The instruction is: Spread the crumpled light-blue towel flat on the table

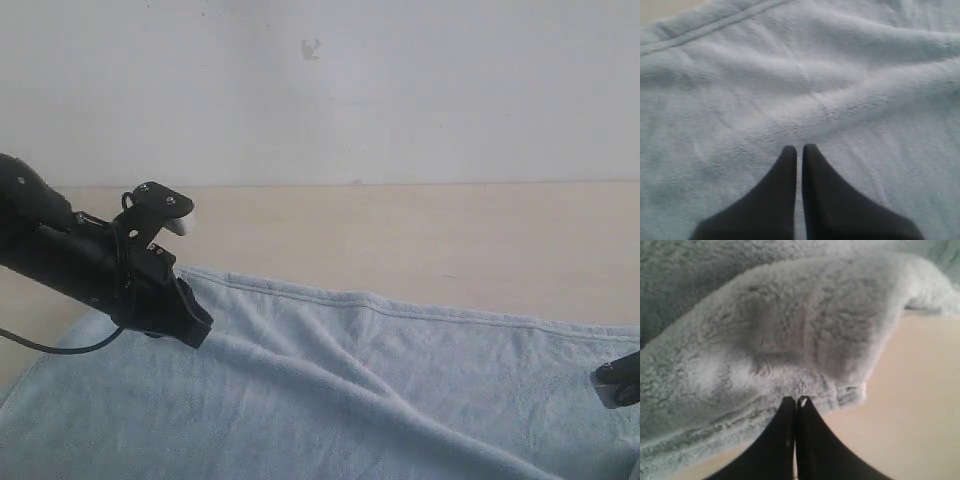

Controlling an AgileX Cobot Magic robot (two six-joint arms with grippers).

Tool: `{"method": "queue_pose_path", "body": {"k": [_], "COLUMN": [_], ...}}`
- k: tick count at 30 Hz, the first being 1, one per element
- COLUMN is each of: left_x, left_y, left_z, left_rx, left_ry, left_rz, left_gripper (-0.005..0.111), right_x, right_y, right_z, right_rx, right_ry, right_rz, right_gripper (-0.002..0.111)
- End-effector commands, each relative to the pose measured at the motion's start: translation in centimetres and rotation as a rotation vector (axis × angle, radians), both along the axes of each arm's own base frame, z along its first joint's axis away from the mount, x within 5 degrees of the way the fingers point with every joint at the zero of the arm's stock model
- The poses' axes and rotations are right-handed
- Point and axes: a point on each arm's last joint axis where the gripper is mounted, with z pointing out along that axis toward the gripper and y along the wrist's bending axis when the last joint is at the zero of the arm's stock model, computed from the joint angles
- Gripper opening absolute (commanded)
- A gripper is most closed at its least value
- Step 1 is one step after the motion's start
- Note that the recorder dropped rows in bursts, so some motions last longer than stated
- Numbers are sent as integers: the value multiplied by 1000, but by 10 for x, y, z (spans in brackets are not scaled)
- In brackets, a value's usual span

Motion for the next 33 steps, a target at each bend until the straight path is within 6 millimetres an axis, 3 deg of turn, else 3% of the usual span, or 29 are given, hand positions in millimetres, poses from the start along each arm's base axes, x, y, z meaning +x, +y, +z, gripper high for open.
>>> {"method": "queue_pose_path", "body": {"k": [1, 10, 15, 18, 24, 28, 30, 33], "left_x": [-3, 0, 4, 9, 29, 46, 53, 72], "left_y": [-4, -2, 0, 3, 14, 48, 59, 72], "left_z": [4, 5, 6, 7, 15, 22, 21, 10], "left_rx": [-30, -10, 1, 18, 59, 107, 72, 14], "left_ry": [46, 3, -31, -81, -276, -410, -388, -255], "left_rz": [-35, -17, 6, 40, 218, 413, 500, 477], "left_gripper": [4, 4, 4, 4, 4, 4, 4, 4], "right_x": [0, -4, -22, -23, -20, -1, 6, 14], "right_y": [2, -2, -11, -13, -5, 0, 2, 8], "right_z": [-6, -23, -42, -44, -16, 17, 28, 41], "right_rx": [43, -20, -167, -217, -117, -49, -12, 60], "right_ry": [-51, 60, 369, 420, 353, 124, 25, -68], "right_rz": [9, 16, -43, -75, -104, -99, -88, -89], "right_gripper": [0, 0, 0, 0, 0, 0, 0, 0]}}
